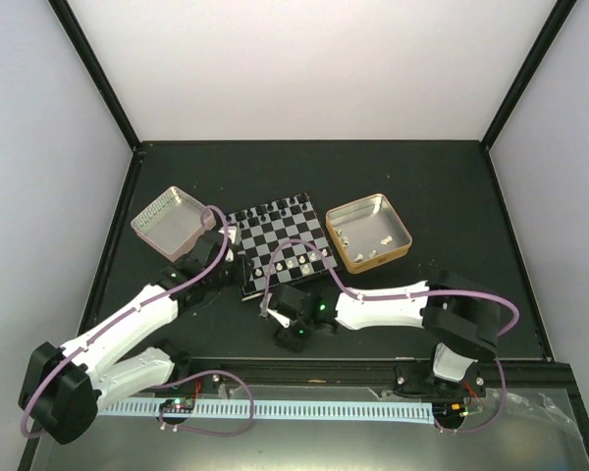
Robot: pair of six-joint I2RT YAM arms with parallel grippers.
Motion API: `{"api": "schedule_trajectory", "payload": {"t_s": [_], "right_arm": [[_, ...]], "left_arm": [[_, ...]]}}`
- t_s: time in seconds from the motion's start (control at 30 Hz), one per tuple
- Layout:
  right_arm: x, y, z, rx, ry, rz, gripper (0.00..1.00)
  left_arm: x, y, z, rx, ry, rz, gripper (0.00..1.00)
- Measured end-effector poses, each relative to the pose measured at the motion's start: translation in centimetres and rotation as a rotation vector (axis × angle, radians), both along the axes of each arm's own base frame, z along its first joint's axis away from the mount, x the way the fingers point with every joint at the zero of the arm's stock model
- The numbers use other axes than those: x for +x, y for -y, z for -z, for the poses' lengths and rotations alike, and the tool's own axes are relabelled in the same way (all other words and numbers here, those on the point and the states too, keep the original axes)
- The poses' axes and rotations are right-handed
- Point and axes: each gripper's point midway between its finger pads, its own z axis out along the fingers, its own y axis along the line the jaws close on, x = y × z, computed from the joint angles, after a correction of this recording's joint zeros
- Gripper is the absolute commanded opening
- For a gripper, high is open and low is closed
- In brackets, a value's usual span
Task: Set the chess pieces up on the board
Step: Pick up the chess piece at the center of the board.
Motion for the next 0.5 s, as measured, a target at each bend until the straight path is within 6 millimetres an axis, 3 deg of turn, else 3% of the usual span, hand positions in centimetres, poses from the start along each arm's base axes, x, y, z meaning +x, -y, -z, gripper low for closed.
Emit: {"api": "schedule_trajectory", "payload": {"t_s": [0.17,0.4,0.5], "right_arm": [[0.3,-0.8,0.6,-0.042,0.043,0.043,0.56],[1.4,0.2,1.3,-0.108,0.100,0.115,0.53],[1.6,0.3,1.3,-0.110,0.107,0.125,0.47]], "left_arm": [[0.2,-1.6,0.1,0.011,0.023,-0.077,0.38],[0.3,-3.1,0.4,0.020,0.031,-0.138,0.38],[0.4,-3.3,0.5,0.022,0.028,-0.147,0.38]]}}
